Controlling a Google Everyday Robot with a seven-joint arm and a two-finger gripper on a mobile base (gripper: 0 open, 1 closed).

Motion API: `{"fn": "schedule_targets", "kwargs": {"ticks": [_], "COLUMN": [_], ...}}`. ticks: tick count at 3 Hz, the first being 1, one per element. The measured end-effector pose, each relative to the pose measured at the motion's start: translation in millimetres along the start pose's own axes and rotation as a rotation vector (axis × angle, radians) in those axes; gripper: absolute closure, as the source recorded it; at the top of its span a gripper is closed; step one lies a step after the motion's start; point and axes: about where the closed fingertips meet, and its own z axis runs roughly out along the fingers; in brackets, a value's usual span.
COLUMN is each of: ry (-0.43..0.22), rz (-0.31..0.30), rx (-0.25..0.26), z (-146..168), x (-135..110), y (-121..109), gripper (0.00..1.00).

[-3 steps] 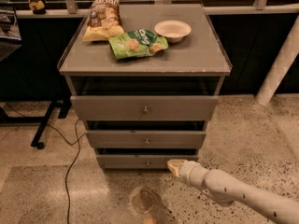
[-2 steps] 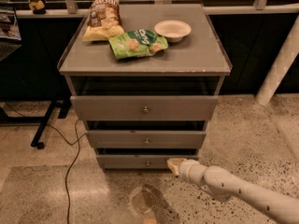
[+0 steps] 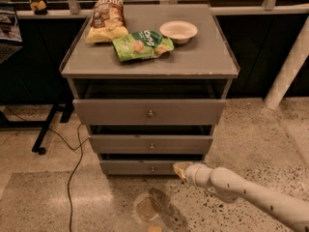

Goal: Open bottom drawer

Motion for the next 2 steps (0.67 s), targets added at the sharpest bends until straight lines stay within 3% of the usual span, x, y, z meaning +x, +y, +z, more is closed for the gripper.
{"fn": "schedule_targets", "kwargs": {"ticks": [2], "ry": [-0.081], "rz": [0.066], "rx": [0.152], "z": [34.5], "x": [27.8], "y": [-47.1], "gripper": [1.00]}}
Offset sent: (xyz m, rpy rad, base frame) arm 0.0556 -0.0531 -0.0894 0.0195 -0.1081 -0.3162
